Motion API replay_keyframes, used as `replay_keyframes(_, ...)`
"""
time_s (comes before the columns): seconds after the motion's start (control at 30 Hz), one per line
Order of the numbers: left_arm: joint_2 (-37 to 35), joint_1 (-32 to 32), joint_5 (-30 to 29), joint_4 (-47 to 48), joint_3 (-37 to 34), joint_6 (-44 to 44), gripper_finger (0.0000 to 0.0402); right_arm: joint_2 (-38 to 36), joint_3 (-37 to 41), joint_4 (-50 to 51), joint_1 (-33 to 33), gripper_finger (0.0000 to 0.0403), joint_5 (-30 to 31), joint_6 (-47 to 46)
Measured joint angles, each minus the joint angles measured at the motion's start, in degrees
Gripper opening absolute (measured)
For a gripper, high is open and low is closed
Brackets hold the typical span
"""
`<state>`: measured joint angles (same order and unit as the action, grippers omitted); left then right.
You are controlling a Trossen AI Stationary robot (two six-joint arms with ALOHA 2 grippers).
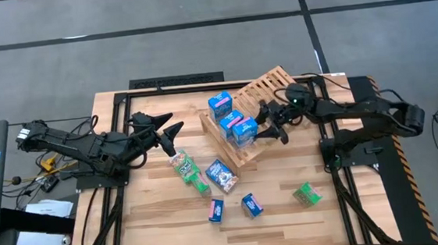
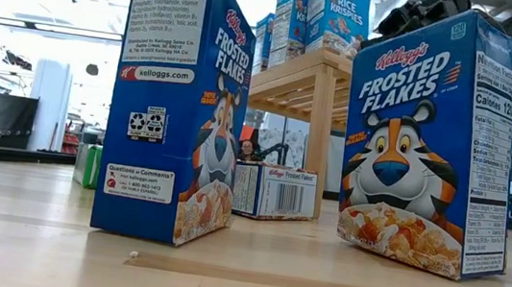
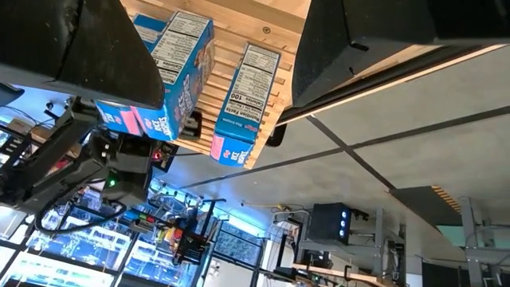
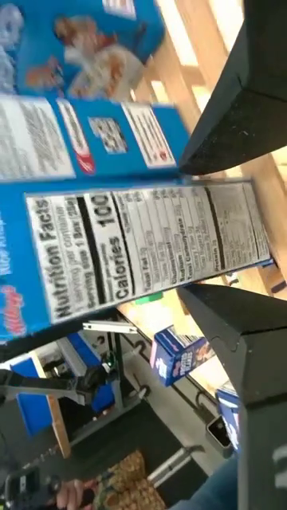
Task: Stack cereal on shelf
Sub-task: Put the light blue cereal box aligned with the other light blue cereal boxes on the shelf, then adjust the middle blue cereal box on the shelf
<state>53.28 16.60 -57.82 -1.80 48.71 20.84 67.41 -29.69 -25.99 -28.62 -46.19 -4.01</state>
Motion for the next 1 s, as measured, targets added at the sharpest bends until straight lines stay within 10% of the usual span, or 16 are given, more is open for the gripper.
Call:
replay_keyframes(0.73,8.78,0.01,9.50,-1.50,0.00,6.68,0.0264,-16.17,0.00,20.44,-5.88,0.0216,5.30,5.06)
replay_keyframes(1.0,20.86,-0.83,10.71,-10.24,0.02,8.56,0.0174,-16.10,0.00,21.02,-5.88,0.0175,5.84,4.00)
